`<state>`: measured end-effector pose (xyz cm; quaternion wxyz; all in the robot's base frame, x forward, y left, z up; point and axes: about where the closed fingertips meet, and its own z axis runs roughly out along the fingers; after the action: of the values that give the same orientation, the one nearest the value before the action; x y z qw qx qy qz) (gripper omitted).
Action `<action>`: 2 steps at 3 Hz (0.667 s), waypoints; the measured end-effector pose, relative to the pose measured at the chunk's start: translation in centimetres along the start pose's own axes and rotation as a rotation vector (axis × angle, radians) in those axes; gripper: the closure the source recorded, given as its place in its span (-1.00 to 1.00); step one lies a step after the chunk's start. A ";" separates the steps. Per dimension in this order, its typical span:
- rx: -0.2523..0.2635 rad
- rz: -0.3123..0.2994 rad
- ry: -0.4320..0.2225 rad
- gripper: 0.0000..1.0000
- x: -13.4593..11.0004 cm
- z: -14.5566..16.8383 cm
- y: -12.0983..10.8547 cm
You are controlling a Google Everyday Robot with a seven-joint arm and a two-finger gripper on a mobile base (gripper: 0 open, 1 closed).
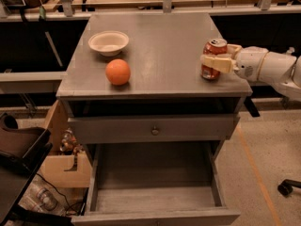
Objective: Place coke can into paper bowl
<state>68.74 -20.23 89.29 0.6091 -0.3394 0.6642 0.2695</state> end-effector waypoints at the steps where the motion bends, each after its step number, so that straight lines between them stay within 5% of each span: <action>1: -0.005 0.000 -0.001 0.91 -0.1 0.3 0.2; 2: -0.008 0.002 -0.005 1.00 -0.6 0.2 0.4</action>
Offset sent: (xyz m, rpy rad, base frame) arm -0.0057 0.0016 0.0173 0.0156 -0.0016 0.0056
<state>68.64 -19.75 89.80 0.6090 -0.3404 0.6620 0.2738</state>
